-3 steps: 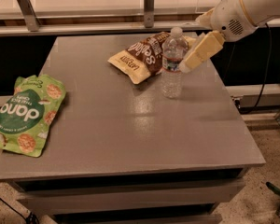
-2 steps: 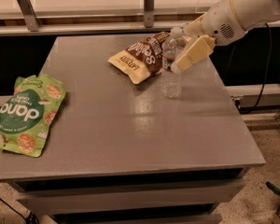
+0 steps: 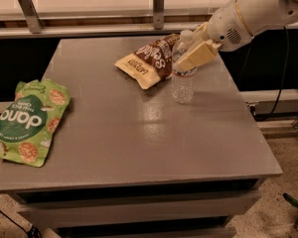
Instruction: Move water bottle near green rice chip bag
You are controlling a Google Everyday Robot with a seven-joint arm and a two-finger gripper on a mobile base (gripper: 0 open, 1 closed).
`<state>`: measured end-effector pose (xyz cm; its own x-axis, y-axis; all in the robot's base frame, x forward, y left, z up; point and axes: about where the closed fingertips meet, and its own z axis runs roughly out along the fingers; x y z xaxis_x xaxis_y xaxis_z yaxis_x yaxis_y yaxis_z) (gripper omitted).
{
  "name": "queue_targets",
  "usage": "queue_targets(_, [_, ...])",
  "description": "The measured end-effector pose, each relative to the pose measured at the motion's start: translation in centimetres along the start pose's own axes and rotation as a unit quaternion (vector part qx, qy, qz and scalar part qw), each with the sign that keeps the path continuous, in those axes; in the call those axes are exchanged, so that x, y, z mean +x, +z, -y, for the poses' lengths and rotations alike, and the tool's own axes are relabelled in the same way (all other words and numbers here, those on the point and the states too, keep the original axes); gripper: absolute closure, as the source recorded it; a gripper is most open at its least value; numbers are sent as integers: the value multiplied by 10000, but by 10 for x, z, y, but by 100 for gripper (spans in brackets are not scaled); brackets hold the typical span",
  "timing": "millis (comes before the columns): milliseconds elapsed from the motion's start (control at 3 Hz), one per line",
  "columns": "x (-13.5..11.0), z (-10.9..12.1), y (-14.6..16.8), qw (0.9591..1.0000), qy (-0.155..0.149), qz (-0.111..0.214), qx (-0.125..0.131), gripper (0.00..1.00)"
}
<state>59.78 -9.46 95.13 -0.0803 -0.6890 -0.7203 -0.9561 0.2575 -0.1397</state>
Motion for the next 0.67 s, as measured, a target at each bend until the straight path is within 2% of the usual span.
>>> queue_targets(333, [-1,-1,2,10000,-7,1,-20,87])
queue_targets(667, [-5,1,4,10000,-25,-44,-13,100])
